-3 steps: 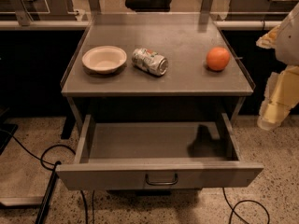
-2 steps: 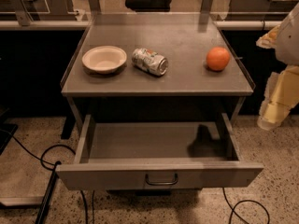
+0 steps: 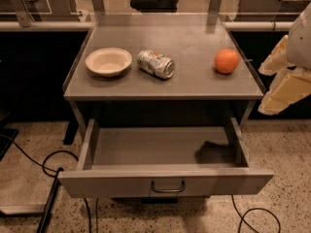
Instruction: Close top drawer
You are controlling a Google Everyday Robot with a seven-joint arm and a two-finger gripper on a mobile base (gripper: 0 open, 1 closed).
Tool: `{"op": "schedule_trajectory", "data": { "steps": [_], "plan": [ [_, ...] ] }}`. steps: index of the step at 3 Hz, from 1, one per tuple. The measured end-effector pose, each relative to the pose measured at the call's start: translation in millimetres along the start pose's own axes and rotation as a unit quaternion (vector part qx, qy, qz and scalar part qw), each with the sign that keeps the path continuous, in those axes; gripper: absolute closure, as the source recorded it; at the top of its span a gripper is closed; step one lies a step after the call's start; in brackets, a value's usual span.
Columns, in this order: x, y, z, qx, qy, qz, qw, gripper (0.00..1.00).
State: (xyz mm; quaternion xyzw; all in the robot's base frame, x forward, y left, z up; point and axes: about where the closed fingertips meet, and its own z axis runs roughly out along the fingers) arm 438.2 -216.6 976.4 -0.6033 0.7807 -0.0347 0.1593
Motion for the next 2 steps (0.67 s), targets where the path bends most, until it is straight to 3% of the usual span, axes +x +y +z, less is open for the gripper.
{"op": "schedule_trajectory", "data": {
  "steps": [2],
  "plan": [
    [0.0,0.0,0.0,0.000,0.000,0.000,1.0000,0.88]
  ]
}}
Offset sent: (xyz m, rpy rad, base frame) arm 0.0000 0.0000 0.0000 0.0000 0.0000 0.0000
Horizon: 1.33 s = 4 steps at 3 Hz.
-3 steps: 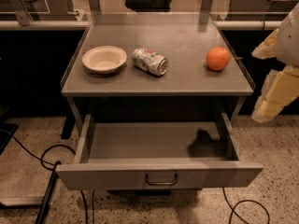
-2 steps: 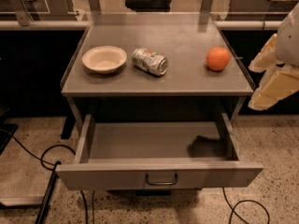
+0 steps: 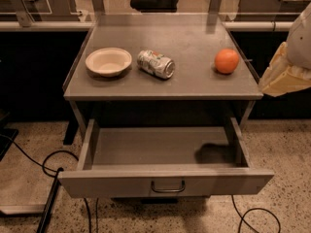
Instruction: Close top drawer
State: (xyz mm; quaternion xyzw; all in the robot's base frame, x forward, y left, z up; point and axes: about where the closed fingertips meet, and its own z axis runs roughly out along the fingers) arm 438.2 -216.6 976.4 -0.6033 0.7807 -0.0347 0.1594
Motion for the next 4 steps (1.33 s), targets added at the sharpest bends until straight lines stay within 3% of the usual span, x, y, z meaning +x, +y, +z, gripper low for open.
{"op": "schedule_trajectory", "data": {
  "steps": [1,2,3,4],
  "plan": [
    [0.0,0.1,0.1,0.000,0.000,0.000,1.0000,1.00],
    [13.0,22.6,25.5,-0.037,0.000,0.040,0.9985,1.00],
    [30.5,59.9,72.0,-0.075,0.022,0.083,0.9934,1.00],
    [37.0,73.2,84.5,-0.092,0.033,0.085,0.9916,1.00]
  ]
}}
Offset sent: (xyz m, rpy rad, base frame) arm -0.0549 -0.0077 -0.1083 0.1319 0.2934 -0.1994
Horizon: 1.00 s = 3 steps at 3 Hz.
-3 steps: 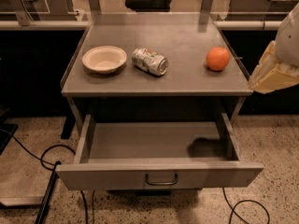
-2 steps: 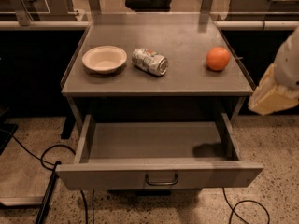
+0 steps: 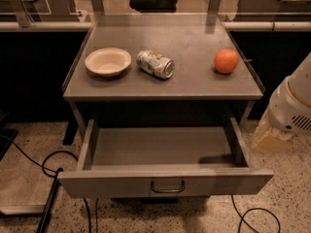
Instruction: Close top drawer
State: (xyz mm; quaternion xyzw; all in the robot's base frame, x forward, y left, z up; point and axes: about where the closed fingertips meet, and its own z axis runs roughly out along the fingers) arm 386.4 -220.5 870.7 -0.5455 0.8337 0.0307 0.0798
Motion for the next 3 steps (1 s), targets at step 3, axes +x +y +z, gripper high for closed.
{"op": "schedule_trajectory", "data": {
  "steps": [3],
  "plan": [
    [-16.6,42.1,101.0,-0.029,0.032,0.023,0.9988,1.00]
  ]
}}
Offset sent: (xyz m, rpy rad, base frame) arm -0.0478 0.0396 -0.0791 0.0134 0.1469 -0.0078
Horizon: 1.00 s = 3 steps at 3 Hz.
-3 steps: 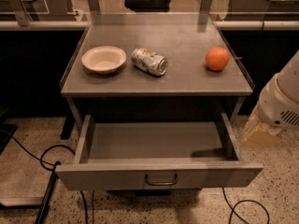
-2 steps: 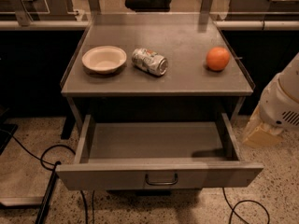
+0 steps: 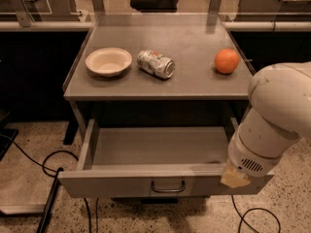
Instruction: Close top drawer
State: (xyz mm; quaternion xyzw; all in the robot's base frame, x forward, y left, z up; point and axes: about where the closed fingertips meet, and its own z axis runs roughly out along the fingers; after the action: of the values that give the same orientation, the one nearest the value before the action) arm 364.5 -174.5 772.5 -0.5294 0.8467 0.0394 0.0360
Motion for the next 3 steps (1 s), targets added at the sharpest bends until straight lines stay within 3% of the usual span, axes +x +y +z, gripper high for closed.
{"op": "schedule_trajectory", "data": {
  "steps": [1,2,3],
  "plan": [
    [0.0,0.0,0.0,0.000,0.000,0.000,1.0000,1.00],
    [2.7,7.2,35.4,-0.033,0.016,0.015,0.9992,1.00],
    [10.0,6.4,82.1,-0.039,0.035,0.033,0.9981,1.00]
  ]
}}
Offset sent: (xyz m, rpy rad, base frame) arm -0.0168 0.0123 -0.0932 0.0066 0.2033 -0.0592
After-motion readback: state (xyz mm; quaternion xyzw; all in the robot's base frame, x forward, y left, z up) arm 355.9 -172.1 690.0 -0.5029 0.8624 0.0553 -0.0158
